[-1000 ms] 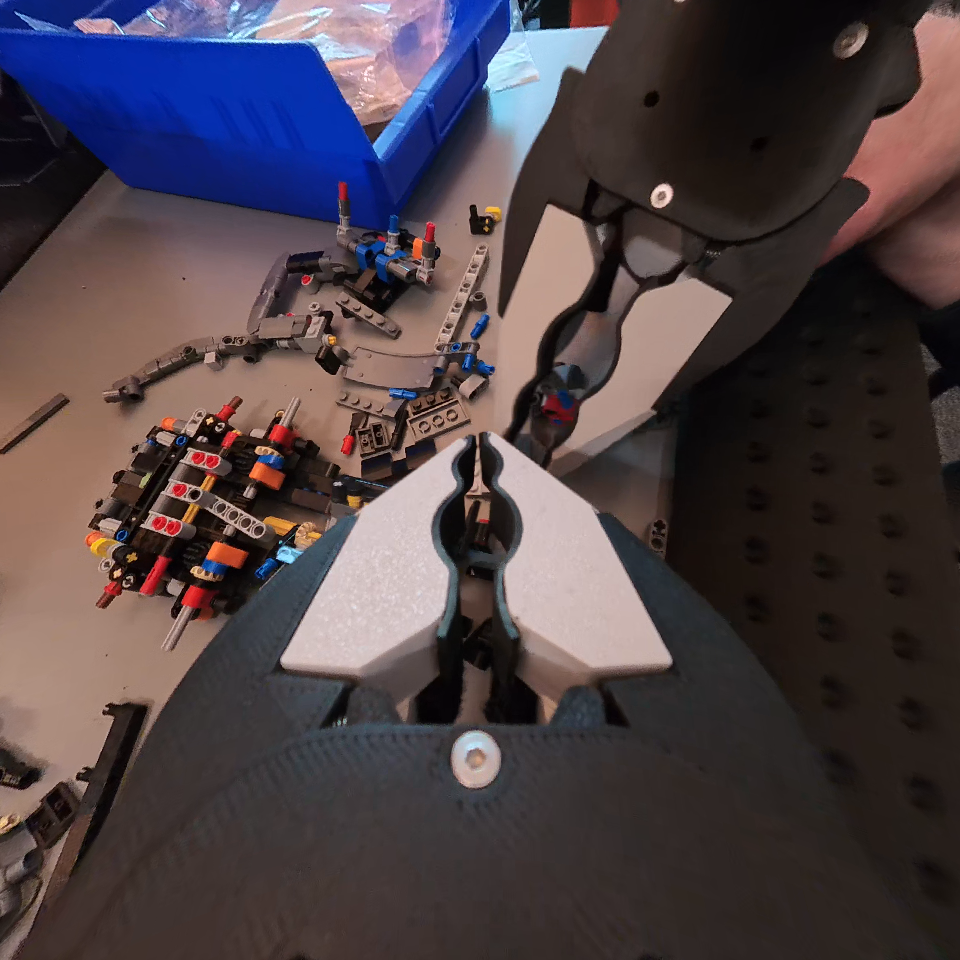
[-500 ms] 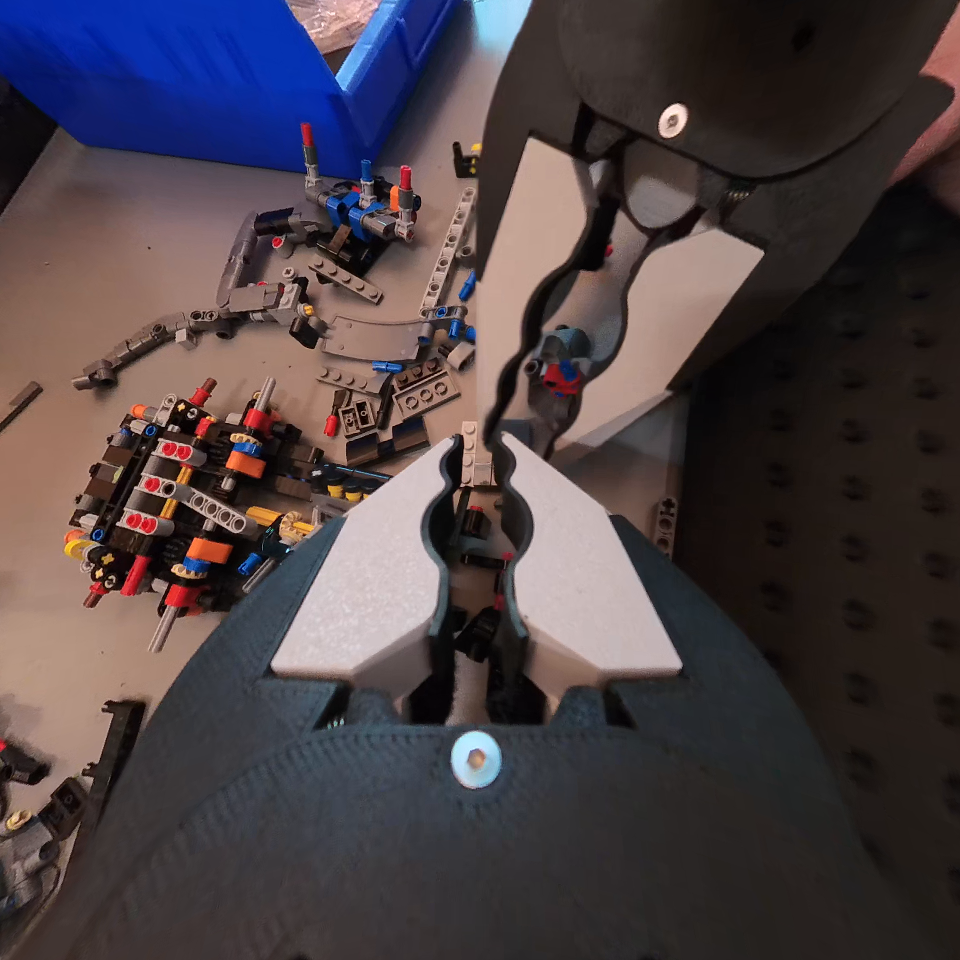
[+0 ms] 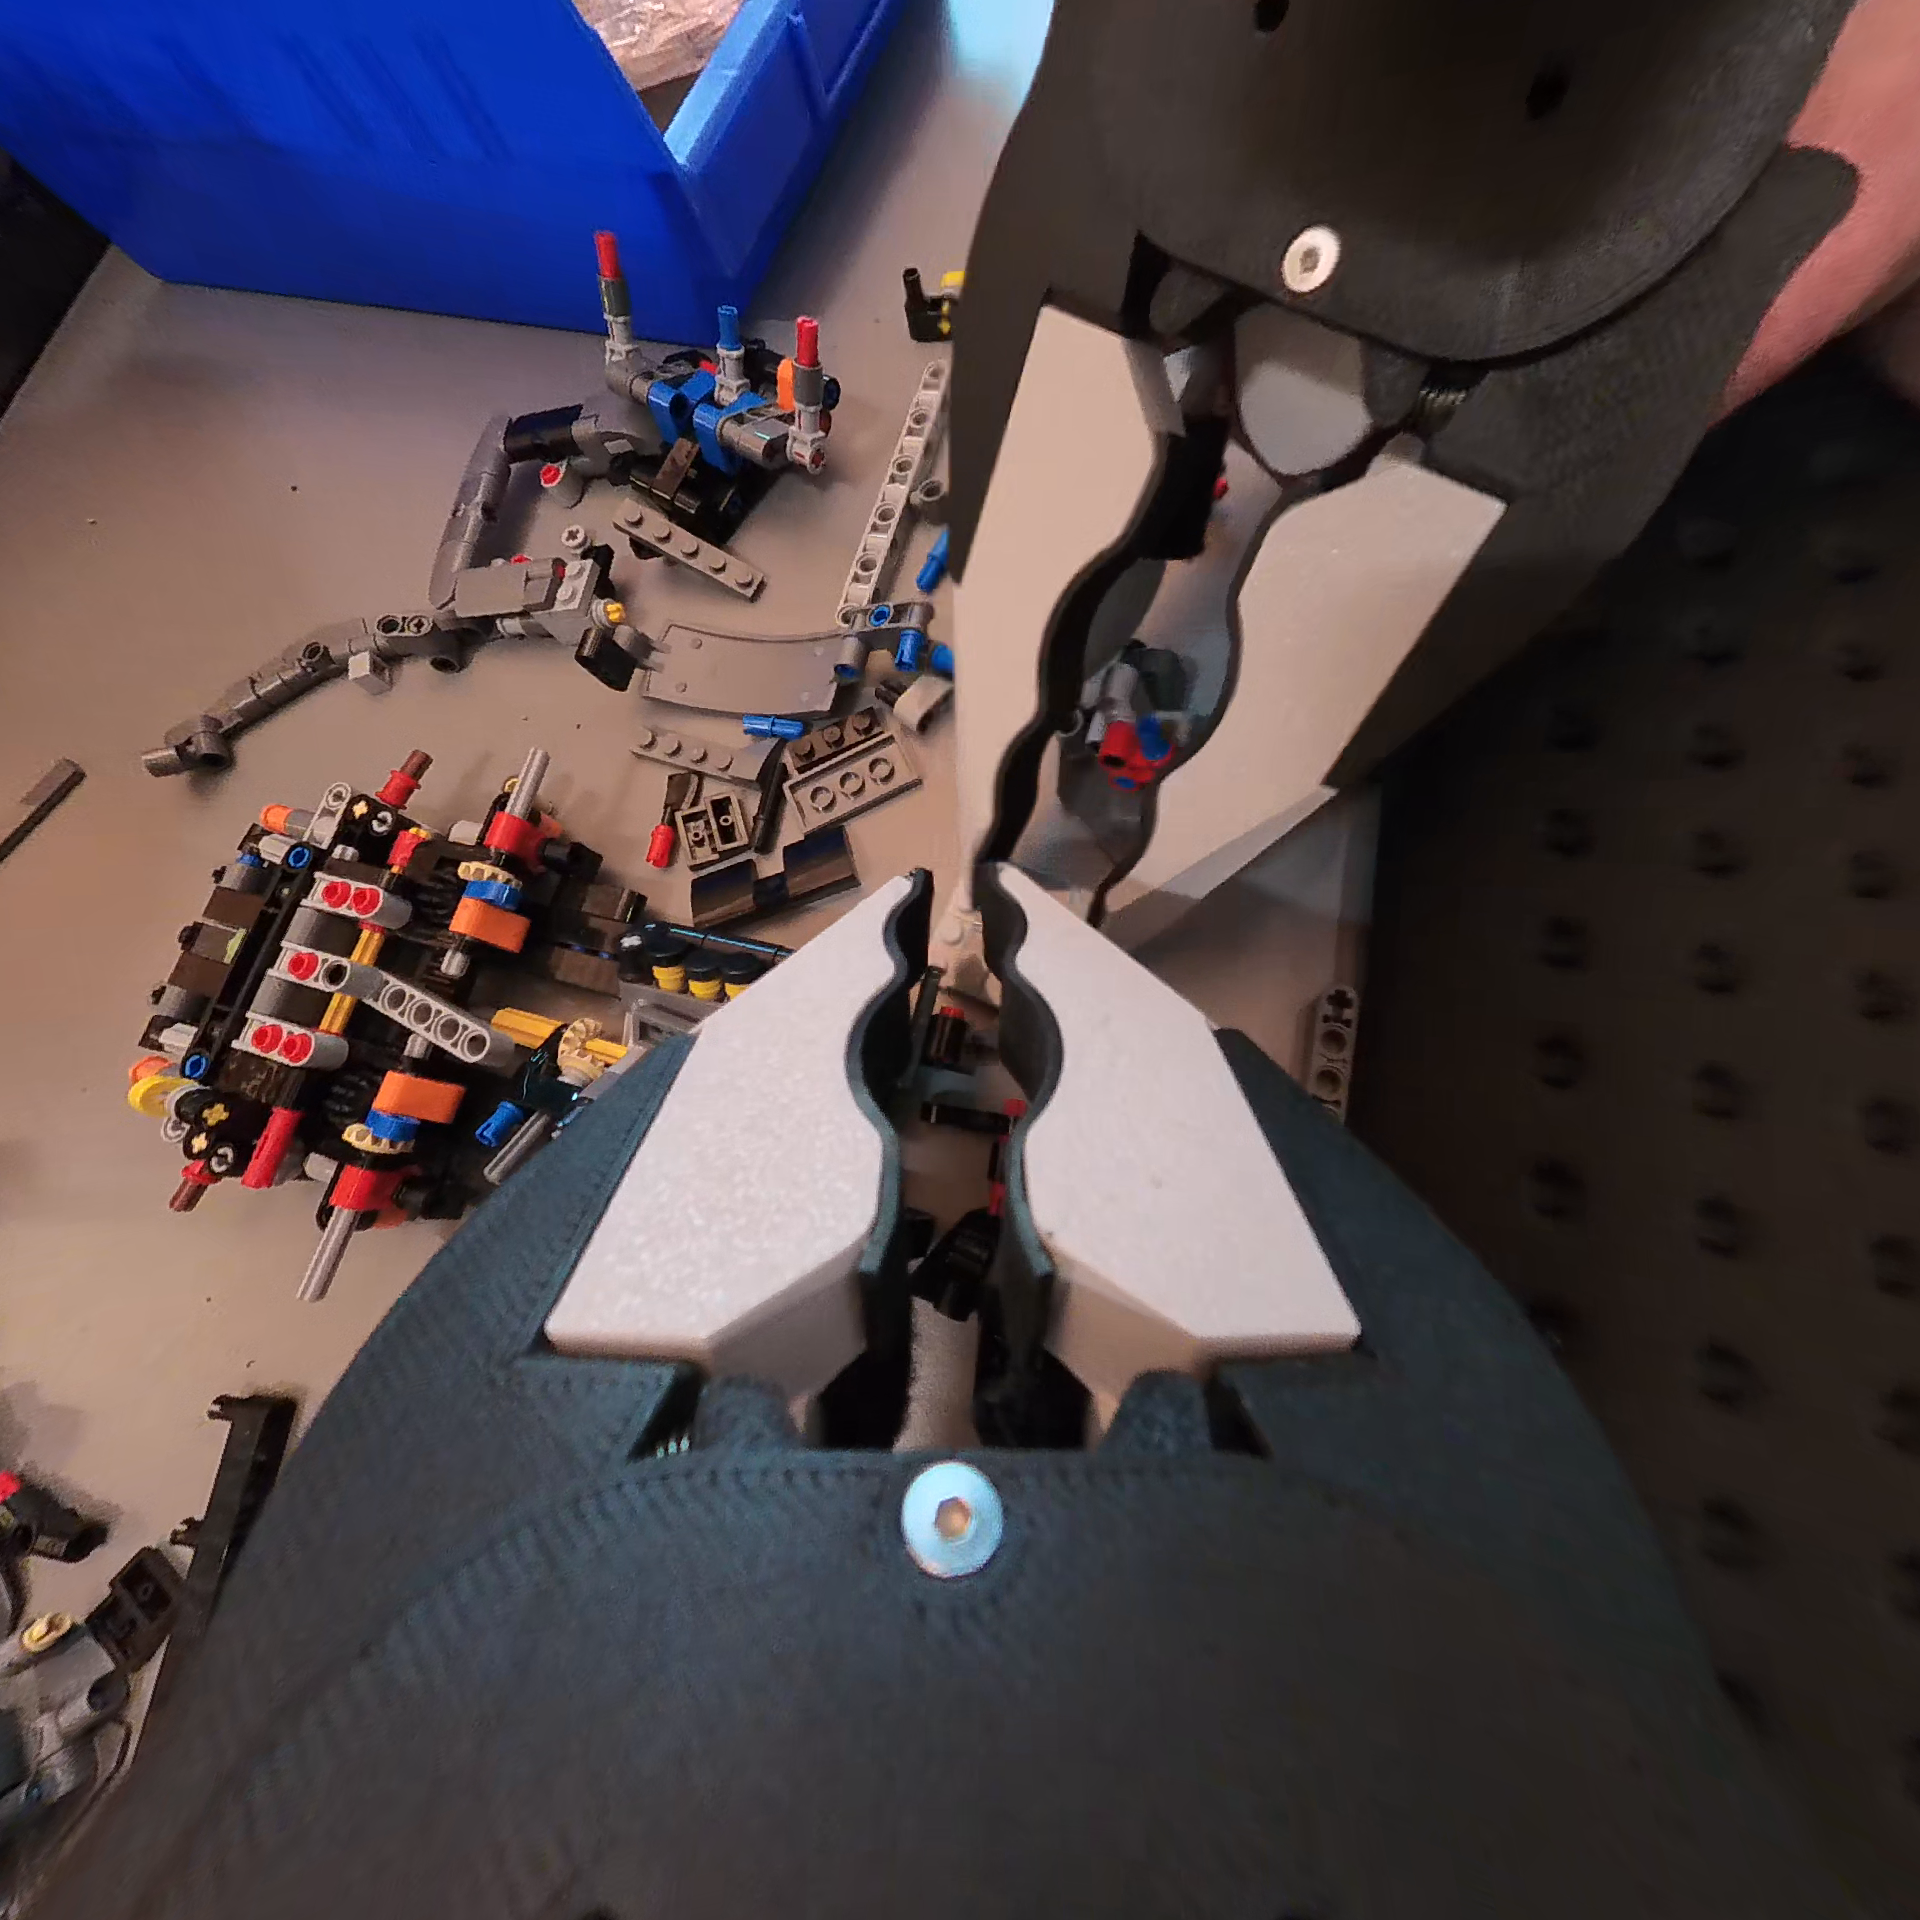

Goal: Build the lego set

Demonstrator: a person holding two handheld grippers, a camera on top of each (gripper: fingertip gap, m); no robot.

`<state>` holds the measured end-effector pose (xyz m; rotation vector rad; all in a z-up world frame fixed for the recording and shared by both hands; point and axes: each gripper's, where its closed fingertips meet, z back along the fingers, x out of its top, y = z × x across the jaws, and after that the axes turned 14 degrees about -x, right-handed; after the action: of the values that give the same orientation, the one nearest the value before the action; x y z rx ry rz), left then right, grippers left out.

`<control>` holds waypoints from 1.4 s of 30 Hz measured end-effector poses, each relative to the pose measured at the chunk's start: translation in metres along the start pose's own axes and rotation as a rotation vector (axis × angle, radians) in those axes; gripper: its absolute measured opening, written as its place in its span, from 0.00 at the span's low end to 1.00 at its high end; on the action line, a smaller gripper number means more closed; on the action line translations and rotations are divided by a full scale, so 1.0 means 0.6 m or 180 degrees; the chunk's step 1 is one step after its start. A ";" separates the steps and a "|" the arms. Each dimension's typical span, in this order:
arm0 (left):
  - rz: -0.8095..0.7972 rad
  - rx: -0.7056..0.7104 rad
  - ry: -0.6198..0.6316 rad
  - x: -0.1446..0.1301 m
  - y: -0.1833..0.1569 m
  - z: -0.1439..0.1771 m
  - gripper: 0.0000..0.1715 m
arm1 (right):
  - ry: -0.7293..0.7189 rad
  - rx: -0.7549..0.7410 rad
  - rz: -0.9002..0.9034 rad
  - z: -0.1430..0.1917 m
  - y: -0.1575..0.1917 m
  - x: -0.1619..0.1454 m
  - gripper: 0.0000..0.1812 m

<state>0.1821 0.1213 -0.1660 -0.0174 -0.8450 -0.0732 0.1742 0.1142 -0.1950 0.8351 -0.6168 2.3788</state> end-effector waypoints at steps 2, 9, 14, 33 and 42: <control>-0.0005 0.0004 0.0006 0.000 0.000 0.000 0.04 | 0.0034 0.0046 0.0054 0.003 0.007 -0.001 0.12; -0.0004 -0.0002 0.0005 -0.001 0.000 0.001 0.04 | 0.0089 0.0142 0.0076 0.010 0.013 -0.003 0.12; -0.0023 -0.0012 0.0010 -0.001 -0.002 0.001 0.04 | 0.0053 0.0169 -0.0025 0.016 0.008 0.000 0.11; -0.0131 0.0002 0.0191 -0.011 -0.006 -0.008 0.05 | -0.0388 0.0154 -0.0343 0.049 -0.019 0.033 0.00; -0.0128 0.0028 0.0197 -0.012 -0.004 -0.007 0.05 | -0.0010 0.0031 -0.0161 0.021 -0.018 -0.001 0.12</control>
<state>0.1804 0.1193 -0.1741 0.0100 -0.7837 -0.1075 0.1865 0.1149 -0.1840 0.8489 -0.5792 2.3372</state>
